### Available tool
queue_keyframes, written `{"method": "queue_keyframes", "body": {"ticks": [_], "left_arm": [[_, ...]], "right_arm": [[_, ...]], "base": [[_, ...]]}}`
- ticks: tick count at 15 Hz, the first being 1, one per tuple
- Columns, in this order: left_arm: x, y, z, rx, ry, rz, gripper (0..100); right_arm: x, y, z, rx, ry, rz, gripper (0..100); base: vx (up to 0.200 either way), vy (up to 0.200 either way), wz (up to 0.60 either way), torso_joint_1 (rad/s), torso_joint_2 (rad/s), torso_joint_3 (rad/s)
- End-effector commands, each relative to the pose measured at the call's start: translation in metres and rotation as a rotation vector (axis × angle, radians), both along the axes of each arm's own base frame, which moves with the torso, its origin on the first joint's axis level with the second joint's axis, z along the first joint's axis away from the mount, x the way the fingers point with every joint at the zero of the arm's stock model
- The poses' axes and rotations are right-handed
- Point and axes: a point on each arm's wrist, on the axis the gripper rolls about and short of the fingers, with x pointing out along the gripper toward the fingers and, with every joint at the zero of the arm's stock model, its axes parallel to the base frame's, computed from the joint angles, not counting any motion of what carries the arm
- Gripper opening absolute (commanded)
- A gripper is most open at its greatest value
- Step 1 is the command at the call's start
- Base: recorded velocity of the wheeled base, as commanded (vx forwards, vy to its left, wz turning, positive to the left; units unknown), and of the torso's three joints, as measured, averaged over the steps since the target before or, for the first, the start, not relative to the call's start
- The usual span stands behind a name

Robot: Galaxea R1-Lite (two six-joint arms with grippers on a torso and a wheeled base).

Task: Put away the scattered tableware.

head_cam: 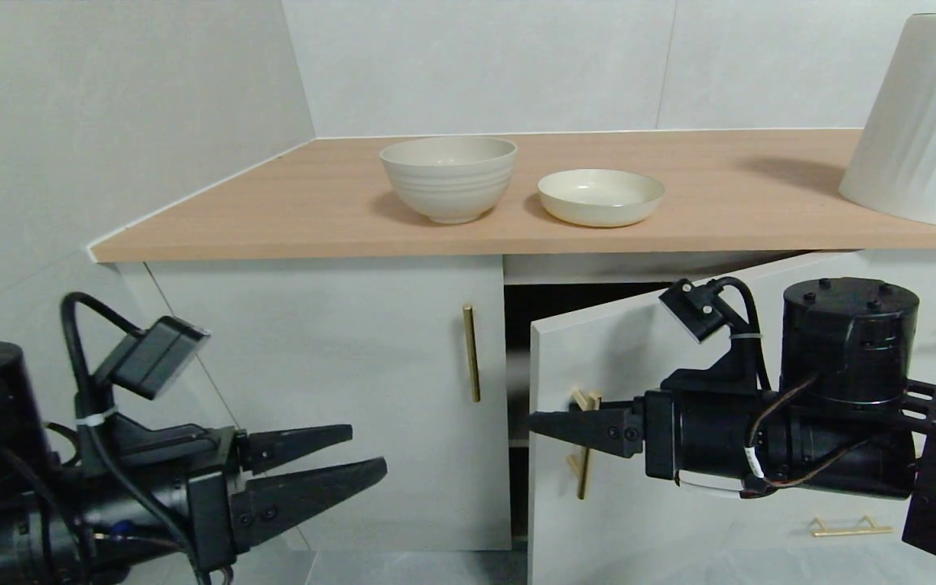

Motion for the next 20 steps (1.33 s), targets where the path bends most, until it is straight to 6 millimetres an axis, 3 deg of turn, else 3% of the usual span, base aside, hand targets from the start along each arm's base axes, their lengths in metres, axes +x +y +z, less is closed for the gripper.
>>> {"method": "queue_keyframes", "body": {"ticks": [1,4,5,11,15,18,20], "left_arm": [[0.006,-0.011,-0.018,0.020,0.095,-0.028,100],[0.006,-0.011,-0.018,0.022,0.098,-0.026,100],[0.006,-0.012,-0.018,0.022,0.098,-0.028,0],[0.031,-0.022,-0.031,0.069,-0.044,-0.045,0],[0.064,-0.055,-0.022,0.060,-0.122,-0.059,0],[0.079,-0.073,-0.046,0.084,-0.080,-0.055,0],[0.109,-0.092,-0.089,0.072,-0.162,0.072,0]], "right_arm": [[0.000,0.000,0.001,0.002,-0.003,0.001,100],[0.000,0.000,0.001,0.002,-0.003,0.001,100],[0.000,0.000,0.000,0.001,-0.002,0.001,100],[0.000,0.000,0.000,0.001,-0.002,0.001,100],[-0.001,0.000,-0.001,-0.002,0.002,0.002,100],[-0.002,0.000,-0.003,-0.006,0.006,0.005,100],[-0.003,0.001,-0.004,-0.010,0.011,0.010,100]], "base": [[0.000,0.000,0.00,0.000,0.00,0.000],[0.000,0.000,0.00,0.000,0.00,0.000],[0.000,0.000,0.00,0.000,0.00,0.000],[0.000,0.000,0.00,0.000,0.00,0.000],[0.000,0.000,0.00,0.000,0.00,0.000],[0.000,0.000,0.00,0.000,0.00,0.000],[0.000,0.000,0.00,0.000,0.00,0.000]]}}
